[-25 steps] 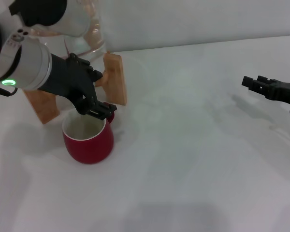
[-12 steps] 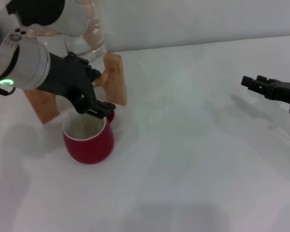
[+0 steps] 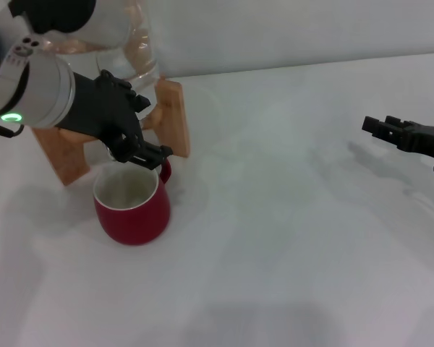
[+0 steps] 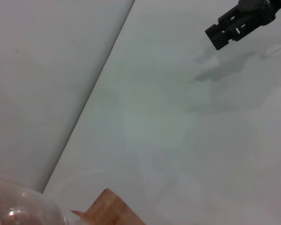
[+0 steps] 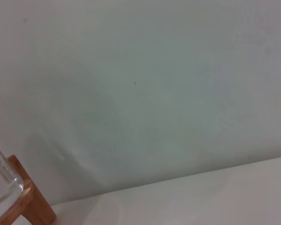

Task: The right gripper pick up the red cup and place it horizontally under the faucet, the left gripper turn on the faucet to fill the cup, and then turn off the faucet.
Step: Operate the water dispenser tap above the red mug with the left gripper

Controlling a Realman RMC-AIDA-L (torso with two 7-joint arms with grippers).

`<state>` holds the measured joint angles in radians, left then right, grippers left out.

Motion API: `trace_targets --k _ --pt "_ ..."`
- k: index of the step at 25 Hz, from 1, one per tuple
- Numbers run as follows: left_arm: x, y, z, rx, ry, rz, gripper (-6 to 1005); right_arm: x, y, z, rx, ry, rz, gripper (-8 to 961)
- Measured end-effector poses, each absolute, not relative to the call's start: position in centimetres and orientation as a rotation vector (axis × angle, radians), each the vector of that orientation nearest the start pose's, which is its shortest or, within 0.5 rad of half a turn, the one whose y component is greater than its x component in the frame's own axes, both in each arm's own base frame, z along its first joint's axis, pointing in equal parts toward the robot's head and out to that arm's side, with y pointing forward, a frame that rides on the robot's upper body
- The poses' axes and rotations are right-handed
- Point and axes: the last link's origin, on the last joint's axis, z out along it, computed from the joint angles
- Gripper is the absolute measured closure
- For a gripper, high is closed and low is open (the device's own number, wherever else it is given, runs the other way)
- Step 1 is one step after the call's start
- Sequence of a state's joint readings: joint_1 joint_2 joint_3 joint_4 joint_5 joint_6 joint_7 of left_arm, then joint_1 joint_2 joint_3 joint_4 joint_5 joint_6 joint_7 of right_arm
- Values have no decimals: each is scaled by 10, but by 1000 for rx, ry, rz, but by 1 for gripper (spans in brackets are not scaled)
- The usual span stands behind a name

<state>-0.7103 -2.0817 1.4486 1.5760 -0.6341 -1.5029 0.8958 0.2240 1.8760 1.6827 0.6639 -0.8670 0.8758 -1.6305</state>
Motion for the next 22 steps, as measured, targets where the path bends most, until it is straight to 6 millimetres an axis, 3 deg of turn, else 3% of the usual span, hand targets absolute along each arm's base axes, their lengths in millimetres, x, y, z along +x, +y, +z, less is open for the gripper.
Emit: trace_targets --k 22 --pt "-76 362 8 -2748 -44 343 199 345 338 52 -1936 1144 817 359"
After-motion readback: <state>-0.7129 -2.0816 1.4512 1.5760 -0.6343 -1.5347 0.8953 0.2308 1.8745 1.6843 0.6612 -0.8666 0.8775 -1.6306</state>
